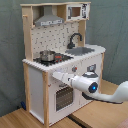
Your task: Play with the kitchen
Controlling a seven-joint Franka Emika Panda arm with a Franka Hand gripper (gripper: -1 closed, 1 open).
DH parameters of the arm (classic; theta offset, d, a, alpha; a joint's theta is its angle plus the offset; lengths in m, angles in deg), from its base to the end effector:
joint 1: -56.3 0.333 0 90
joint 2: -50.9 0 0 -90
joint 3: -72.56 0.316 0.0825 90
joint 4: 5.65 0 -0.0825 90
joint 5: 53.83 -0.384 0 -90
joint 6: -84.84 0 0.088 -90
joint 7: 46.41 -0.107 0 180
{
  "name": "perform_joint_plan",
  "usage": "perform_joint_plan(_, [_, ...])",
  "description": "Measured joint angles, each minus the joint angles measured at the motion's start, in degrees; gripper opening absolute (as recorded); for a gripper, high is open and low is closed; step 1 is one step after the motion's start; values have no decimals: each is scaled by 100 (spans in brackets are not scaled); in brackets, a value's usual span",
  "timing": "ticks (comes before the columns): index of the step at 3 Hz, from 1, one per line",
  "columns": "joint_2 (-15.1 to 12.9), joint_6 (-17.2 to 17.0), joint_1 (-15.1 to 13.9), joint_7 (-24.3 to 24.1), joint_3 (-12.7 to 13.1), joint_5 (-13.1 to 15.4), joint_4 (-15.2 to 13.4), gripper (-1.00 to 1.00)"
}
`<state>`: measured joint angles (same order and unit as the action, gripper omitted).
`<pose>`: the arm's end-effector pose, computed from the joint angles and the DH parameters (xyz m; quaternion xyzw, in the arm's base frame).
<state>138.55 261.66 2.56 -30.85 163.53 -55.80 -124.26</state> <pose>0.3490 0.5326 0.3349 0.4304 0.5777 0.4569 0.5218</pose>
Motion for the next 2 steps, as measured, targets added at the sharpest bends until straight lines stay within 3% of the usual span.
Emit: perform_joint_plan(2, [-1,0,2,1374,-1,21,-5,-100])
